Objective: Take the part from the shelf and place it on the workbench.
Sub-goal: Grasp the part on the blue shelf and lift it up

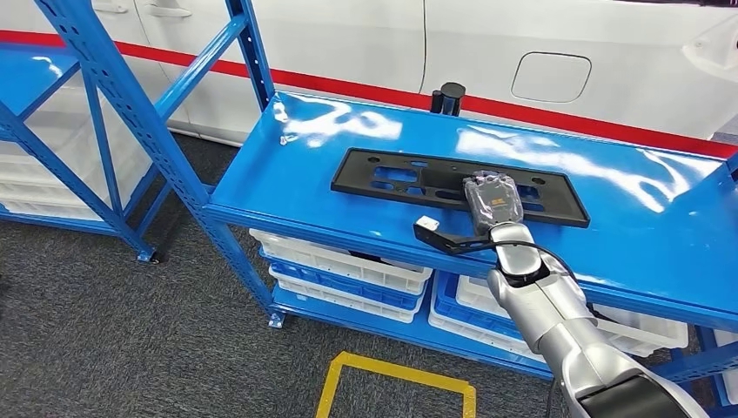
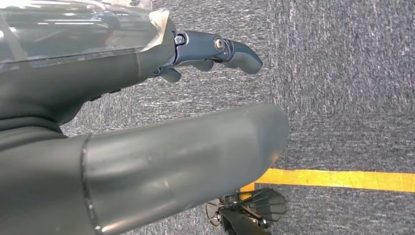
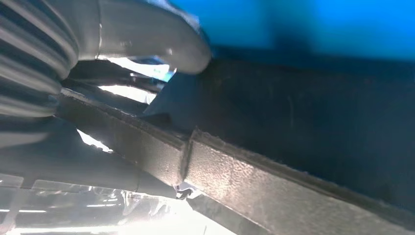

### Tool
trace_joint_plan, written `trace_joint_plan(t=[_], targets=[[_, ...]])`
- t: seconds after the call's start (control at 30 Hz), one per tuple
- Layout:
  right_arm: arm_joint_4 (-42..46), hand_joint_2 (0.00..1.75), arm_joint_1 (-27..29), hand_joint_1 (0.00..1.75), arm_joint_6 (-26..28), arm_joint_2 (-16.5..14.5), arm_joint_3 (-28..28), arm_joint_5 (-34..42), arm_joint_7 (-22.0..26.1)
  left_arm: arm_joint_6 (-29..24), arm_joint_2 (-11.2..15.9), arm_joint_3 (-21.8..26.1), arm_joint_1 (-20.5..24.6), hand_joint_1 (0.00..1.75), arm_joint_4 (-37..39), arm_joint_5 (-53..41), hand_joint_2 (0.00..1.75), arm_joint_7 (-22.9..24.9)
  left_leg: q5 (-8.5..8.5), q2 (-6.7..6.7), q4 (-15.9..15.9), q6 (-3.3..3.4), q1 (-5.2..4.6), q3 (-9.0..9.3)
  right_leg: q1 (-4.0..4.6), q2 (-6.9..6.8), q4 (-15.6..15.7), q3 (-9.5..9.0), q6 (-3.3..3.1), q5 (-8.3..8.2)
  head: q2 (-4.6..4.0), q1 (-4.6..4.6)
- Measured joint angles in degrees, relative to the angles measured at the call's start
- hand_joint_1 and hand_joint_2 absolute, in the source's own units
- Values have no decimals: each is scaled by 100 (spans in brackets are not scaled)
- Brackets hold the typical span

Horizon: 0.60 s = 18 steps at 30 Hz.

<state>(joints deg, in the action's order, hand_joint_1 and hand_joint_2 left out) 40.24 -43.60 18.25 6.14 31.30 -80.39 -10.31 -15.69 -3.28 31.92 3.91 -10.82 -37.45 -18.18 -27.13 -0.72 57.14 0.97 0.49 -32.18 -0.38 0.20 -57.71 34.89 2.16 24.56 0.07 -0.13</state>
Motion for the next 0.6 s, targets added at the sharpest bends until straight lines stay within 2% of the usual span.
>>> trace_joint_plan(t=[0.5, 0.6], targets=[[-7, 175, -20, 126, -107, -11, 61, -11, -16, -7, 1, 69, -3, 0, 0, 25, 0, 0, -2, 0, 2, 4, -36, 0, -30, -1, 5, -3, 1, 0, 0, 0], [-7, 175, -22, 134, -108, -11, 64, -11, -16, -7, -1, 69, -3, 0, 0, 25, 0, 0, -2, 0, 2, 4, -36, 0, -30, -1, 5, -3, 1, 0, 0, 0]])
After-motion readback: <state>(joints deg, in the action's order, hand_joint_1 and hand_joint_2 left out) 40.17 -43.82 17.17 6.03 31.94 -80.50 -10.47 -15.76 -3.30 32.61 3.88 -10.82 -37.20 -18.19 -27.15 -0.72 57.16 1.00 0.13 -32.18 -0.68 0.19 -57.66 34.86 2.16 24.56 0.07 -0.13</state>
